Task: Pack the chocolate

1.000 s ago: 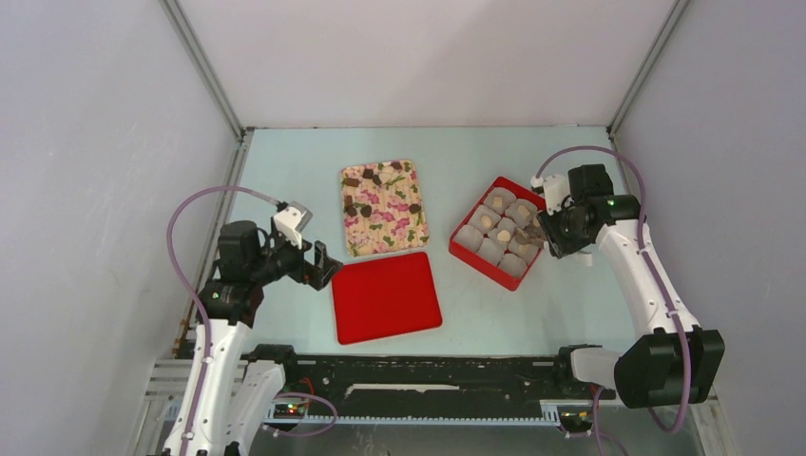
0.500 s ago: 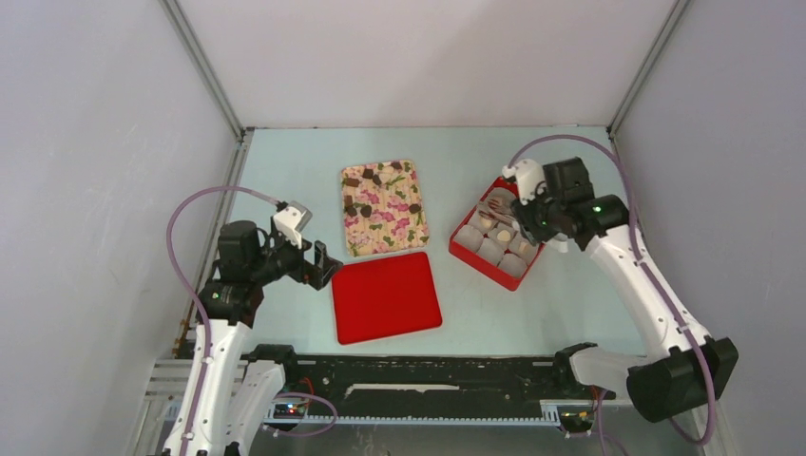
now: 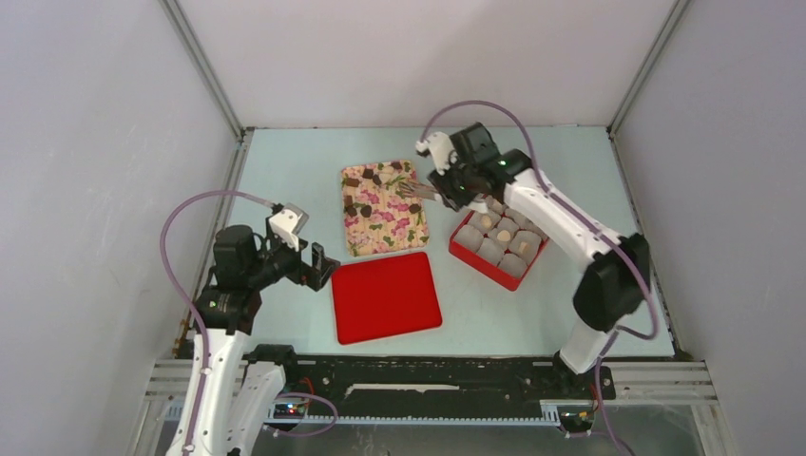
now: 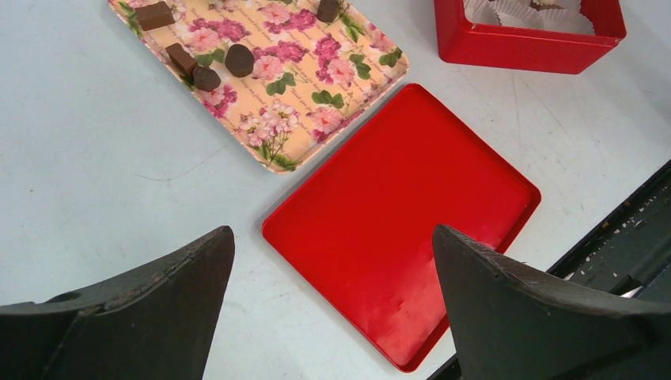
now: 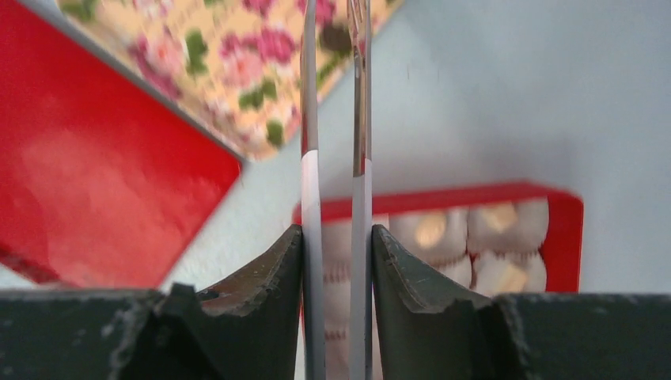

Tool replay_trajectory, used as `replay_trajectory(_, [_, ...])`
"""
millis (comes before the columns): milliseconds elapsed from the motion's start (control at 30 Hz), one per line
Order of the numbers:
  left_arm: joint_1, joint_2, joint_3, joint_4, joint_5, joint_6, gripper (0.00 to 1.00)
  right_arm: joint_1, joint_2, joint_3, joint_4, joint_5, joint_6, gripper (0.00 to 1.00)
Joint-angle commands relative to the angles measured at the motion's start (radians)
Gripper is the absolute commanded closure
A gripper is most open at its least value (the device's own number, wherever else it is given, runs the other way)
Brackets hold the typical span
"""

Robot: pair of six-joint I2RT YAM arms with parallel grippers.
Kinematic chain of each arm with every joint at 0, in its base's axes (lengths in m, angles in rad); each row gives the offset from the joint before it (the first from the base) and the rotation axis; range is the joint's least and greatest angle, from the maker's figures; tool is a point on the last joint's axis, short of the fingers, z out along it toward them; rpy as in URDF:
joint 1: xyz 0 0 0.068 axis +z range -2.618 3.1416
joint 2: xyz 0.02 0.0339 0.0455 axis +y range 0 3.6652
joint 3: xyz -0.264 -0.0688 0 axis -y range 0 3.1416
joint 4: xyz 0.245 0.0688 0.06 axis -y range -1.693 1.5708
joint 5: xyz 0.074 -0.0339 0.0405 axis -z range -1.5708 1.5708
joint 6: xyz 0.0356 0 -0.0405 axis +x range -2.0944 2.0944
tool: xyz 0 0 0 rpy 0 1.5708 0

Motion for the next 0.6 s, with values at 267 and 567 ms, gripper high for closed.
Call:
replay_trajectory(267, [0.022, -0.043, 0.006, -0.018, -0.007, -0.006, 0.02, 0.014, 0.449, 0.524, 0.038, -0.008, 0.144, 0.64])
replay_trajectory(567, [0.042, -0.032, 0.007, -0.010, -0.005, -0.009, 0.02, 0.016, 0.536, 0.568, 0.038, -0.005, 0.148, 0.63])
